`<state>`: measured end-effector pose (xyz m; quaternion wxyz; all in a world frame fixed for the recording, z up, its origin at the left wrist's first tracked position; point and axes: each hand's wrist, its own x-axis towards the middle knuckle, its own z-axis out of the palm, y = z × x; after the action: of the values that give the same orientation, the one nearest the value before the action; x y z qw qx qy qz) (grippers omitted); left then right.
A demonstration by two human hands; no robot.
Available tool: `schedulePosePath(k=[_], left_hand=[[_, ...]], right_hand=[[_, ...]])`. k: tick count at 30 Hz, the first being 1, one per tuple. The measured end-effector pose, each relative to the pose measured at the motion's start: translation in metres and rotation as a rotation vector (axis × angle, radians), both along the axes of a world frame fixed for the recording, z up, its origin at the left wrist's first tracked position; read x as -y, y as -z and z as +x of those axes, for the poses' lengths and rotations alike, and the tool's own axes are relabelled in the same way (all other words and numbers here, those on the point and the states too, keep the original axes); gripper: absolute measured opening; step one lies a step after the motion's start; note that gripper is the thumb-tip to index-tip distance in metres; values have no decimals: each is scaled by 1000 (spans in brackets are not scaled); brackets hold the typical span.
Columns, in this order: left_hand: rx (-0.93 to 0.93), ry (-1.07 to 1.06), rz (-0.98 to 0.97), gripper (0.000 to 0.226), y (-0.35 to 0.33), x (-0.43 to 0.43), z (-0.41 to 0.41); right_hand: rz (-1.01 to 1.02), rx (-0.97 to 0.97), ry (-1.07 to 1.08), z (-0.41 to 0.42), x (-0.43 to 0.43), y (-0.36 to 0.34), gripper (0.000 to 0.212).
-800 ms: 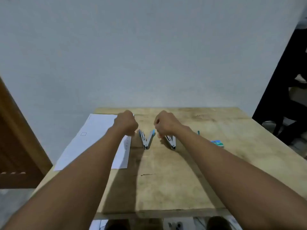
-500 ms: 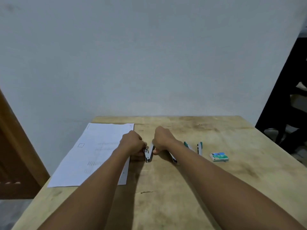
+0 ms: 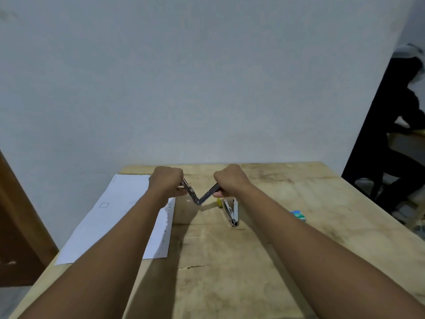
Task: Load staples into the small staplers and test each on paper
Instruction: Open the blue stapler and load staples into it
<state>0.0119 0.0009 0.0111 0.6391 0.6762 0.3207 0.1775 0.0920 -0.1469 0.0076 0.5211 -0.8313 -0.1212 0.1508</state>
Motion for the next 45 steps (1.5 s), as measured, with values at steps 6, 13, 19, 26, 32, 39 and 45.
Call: schedulePosePath(k=[6, 13, 19, 26, 32, 39, 45], left_hand=[[173, -48, -360, 15, -12, -6, -17], [143, 82, -396, 14, 1, 3, -17], [148, 148, -396, 9, 3, 2, -13], [154, 249, -421, 15, -1, -1, -14], [132, 288, -410, 12, -5, -2, -15], [125, 295, -387, 33, -3, -5, -13], [137, 156, -262, 11, 2, -1, -12]], right_hand=[[12, 51, -239, -19, 44, -8, 13], [-271, 524, -433, -42, 45, -3, 62], [-473, 640, -577, -43, 41, -8, 93], [-532, 600, -614, -34, 35, -15, 98], [-577, 555, -646, -31, 31, -20, 88], [-590, 628, -620, -29, 25, -22, 56], [-443, 731, -524, -28, 20, -26, 28]])
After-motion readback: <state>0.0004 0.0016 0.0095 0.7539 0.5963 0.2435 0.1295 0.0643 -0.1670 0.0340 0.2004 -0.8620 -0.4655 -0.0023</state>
